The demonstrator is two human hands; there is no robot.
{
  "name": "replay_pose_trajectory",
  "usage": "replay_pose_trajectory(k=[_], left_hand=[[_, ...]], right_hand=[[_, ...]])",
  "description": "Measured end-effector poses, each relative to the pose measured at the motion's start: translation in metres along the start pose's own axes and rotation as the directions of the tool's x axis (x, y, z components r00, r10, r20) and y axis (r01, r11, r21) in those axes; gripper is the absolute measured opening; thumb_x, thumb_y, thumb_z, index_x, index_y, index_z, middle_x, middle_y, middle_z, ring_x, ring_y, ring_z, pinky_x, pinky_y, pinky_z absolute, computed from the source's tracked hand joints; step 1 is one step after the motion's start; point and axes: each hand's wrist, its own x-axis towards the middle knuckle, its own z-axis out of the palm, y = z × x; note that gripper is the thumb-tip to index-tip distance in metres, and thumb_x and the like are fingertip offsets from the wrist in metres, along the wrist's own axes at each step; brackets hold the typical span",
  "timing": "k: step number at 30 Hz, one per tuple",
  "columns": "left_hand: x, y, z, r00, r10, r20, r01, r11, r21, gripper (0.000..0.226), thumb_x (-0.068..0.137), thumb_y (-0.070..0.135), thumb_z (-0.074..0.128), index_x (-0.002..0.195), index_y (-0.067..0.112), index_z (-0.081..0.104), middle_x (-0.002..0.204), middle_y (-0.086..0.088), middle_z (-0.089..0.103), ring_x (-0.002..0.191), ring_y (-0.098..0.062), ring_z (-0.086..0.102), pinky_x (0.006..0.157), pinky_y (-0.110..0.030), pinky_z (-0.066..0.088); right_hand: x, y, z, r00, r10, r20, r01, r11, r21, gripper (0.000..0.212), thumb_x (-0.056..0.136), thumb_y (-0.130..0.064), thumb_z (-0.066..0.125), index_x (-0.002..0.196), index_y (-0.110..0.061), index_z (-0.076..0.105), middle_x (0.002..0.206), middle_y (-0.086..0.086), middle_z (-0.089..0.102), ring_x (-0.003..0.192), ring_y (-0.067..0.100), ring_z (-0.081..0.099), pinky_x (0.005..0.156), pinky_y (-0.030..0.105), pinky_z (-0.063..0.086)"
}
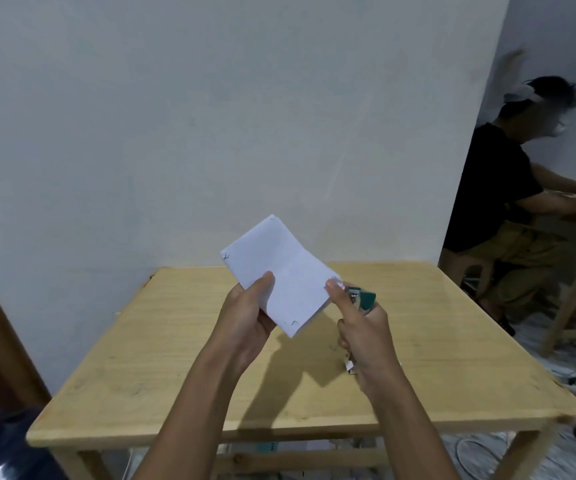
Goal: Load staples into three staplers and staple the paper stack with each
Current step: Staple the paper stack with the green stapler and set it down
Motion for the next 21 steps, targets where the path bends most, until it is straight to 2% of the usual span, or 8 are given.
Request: replay_pose_trajectory(k=[4, 8, 11, 13, 15, 17, 19, 21], left_hand=[[-0.002, 0.001, -0.003, 1.0, -0.003, 0.013, 0.002, 0.999, 0.049, 0.03, 0.1, 0.022, 0.051, 0.124, 0.008, 0.061, 0.117, -0.008, 0.072, 0.107, -0.024, 0.069, 0.092, -0.039, 0.052], [-0.002, 0.004, -0.008, 1.0, -0.006, 0.002, 0.006, 0.999, 0.044, 0.04, 0.1, 0.037, 0.051, 0.128, 0.01, 0.06, 0.121, -0.01, 0.07, 0.113, -0.028, 0.067, 0.1, -0.047, 0.048], [-0.002, 0.006, -0.014, 1.0, -0.011, -0.015, 0.013, 0.995, 0.1, 0.036, 0.1, 0.035, 0.051, 0.125, 0.011, 0.061, 0.118, -0.009, 0.072, 0.108, -0.028, 0.069, 0.097, -0.046, 0.051], [-0.002, 0.007, -0.017, 0.999, -0.031, 0.01, 0.029, 0.991, 0.134, 0.034, 0.099, 0.034, 0.052, 0.121, 0.009, 0.063, 0.116, -0.011, 0.072, 0.099, -0.026, 0.072, 0.075, -0.033, 0.058], [-0.003, 0.008, -0.019, 0.999, -0.038, 0.011, 0.035, 0.983, 0.18, 0.032, 0.099, 0.032, 0.053, 0.116, 0.008, 0.064, 0.111, -0.011, 0.074, 0.08, -0.019, 0.074, 0.051, -0.02, 0.052], [-0.002, 0.009, -0.021, 0.999, -0.046, 0.014, 0.042, 0.977, 0.209, 0.034, 0.098, 0.033, 0.054, 0.118, 0.007, 0.063, 0.113, -0.012, 0.073, 0.087, -0.022, 0.074, 0.066, -0.03, 0.059], [0.0, 0.007, -0.022, 0.998, -0.055, -0.008, 0.056, 0.978, 0.2, 0.034, 0.098, 0.034, 0.056, 0.12, 0.008, 0.063, 0.115, -0.011, 0.073, 0.101, -0.029, 0.071, 0.081, -0.04, 0.059], [0.0, 0.006, -0.022, 0.997, -0.043, -0.057, 0.052, 0.982, 0.18, 0.029, 0.098, 0.032, 0.056, 0.115, 0.01, 0.065, 0.11, -0.01, 0.074, 0.096, -0.029, 0.072, 0.061, -0.027, 0.058]], right_hand=[[0.001, -0.001, 0.0, 0.999, -0.014, 0.037, 0.016, 0.999, -0.049, 0.03, 0.084, -0.033, 0.076, 0.062, -0.024, 0.057, 0.047, -0.016, 0.04, 0.043, 0.008, 0.032, 0.053, 0.028, 0.031], [0.001, 0.01, -0.001, 0.995, -0.01, 0.099, 0.021, 0.994, -0.107, 0.044, 0.087, -0.026, 0.074, 0.046, -0.03, 0.058, 0.042, -0.018, 0.04, 0.041, 0.003, 0.035, 0.056, 0.026, 0.033], [0.002, 0.016, -0.009, 0.975, -0.012, 0.221, 0.038, 0.993, -0.114, 0.031, 0.085, -0.029, 0.075, 0.061, -0.021, 0.056, 0.051, -0.008, 0.03, 0.049, 0.013, 0.025, 0.046, 0.022, 0.027], [0.004, 0.014, -0.013, 0.962, -0.012, 0.272, 0.047, 0.991, -0.121, 0.029, 0.079, -0.037, 0.076, 0.08, -0.011, 0.064, 0.052, -0.006, 0.031, 0.049, 0.013, 0.025, 0.045, 0.022, 0.026], [0.01, 0.007, -0.019, 0.946, 0.009, 0.323, 0.05, 0.983, -0.174, 0.044, 0.071, -0.047, 0.078, 0.097, -0.013, 0.07, 0.051, -0.009, 0.037, 0.049, 0.012, 0.028, 0.046, 0.022, 0.026], [0.014, -0.003, -0.027, 0.875, 0.043, 0.482, 0.101, 0.958, -0.269, 0.053, 0.07, -0.053, 0.081, 0.11, -0.02, 0.07, 0.053, -0.016, 0.043, 0.05, 0.009, 0.029, 0.047, 0.02, 0.028], [0.012, -0.012, -0.031, 0.781, 0.084, 0.619, 0.158, 0.932, -0.326, 0.047, 0.072, -0.051, 0.075, 0.109, -0.022, 0.07, 0.053, -0.019, 0.046, 0.048, 0.005, 0.032, 0.047, 0.016, 0.029], [0.011, -0.015, -0.03, 0.778, 0.079, 0.623, 0.196, 0.912, -0.36, 0.03, 0.084, -0.038, 0.075, 0.104, -0.016, 0.068, 0.051, -0.021, 0.053, 0.044, -0.001, 0.042, 0.047, 0.009, 0.032]])
